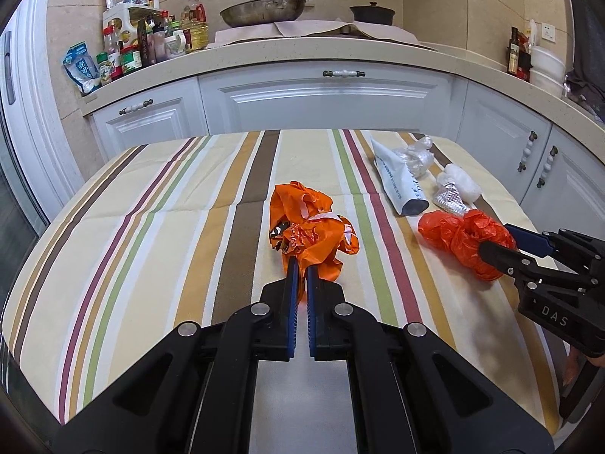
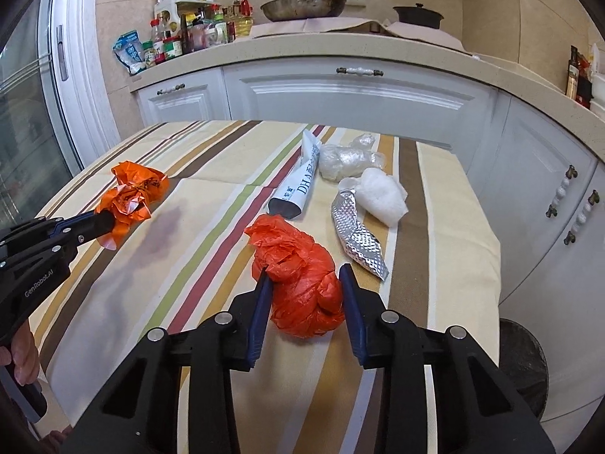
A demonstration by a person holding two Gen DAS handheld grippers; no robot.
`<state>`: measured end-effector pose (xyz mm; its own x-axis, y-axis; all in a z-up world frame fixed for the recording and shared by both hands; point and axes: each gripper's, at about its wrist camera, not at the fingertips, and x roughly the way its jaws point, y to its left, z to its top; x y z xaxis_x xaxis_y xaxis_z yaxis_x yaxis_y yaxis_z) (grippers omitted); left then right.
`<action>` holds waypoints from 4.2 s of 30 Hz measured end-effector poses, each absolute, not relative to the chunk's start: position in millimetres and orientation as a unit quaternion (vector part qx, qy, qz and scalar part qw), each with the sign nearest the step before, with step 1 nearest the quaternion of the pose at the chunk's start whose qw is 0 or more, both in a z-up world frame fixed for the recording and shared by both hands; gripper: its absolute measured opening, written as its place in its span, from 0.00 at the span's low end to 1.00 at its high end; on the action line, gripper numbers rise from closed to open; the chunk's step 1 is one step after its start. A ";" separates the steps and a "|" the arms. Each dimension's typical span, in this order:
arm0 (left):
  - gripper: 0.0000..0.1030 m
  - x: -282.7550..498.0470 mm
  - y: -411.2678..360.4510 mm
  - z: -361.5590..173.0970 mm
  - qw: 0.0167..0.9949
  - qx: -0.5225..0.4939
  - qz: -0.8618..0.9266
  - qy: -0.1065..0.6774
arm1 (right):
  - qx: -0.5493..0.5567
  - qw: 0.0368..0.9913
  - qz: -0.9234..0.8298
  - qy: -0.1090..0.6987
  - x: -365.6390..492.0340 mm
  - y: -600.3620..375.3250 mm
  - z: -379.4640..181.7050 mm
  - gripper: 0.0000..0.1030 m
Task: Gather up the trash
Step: 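Close the left tool on the orange printed bag while the right tool grasps the red bag, then carry both bags over the black bin and open both tools, then move both tools back over the table trash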
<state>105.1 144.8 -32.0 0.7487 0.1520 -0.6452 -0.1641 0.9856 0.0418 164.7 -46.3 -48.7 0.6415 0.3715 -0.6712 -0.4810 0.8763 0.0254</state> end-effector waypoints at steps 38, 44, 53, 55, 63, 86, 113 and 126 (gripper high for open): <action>0.04 132.3 -104.4 -15.5 0.936 0.051 -0.154 0.312 | 0.007 0.956 -0.063 0.288 94.4 -283.9 -24.8 0.34; 0.04 143.8 -146.7 -21.9 0.930 0.071 -0.174 0.315 | 0.024 0.955 -0.074 0.287 97.7 -303.6 -33.9 0.34; 0.44 166.3 -188.7 -38.8 0.917 0.102 -0.186 0.338 | 0.052 0.951 -0.084 0.294 113.6 -325.6 -54.2 0.52; 0.44 165.7 -187.8 -37.8 0.919 0.102 -0.185 0.334 | 0.055 0.950 -0.086 0.295 113.2 -327.8 -55.2 0.54; 0.44 165.9 -158.8 -32.9 0.925 0.083 -0.161 0.335 | 0.057 0.950 -0.082 0.297 114.4 -325.0 -52.9 0.56; 0.44 142.5 39.9 -19.0 0.943 0.022 0.040 0.329 | 0.001 0.957 0.079 0.281 159.3 -179.0 -24.1 0.57; 0.51 148.2 141.0 -42.3 0.927 -0.037 0.112 0.357 | -0.059 0.890 0.196 0.407 235.0 -52.0 -65.0 0.57; 0.52 158.3 130.9 -45.3 0.927 -0.041 0.096 0.361 | -0.077 0.885 0.206 0.409 226.6 -49.6 -65.1 0.33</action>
<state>158.3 130.9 -45.3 0.7204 0.1489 -0.6773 -0.2079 0.9781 -0.0061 226.6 -49.6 -65.1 0.5797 0.3020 -0.7568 -0.4284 0.9030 0.0322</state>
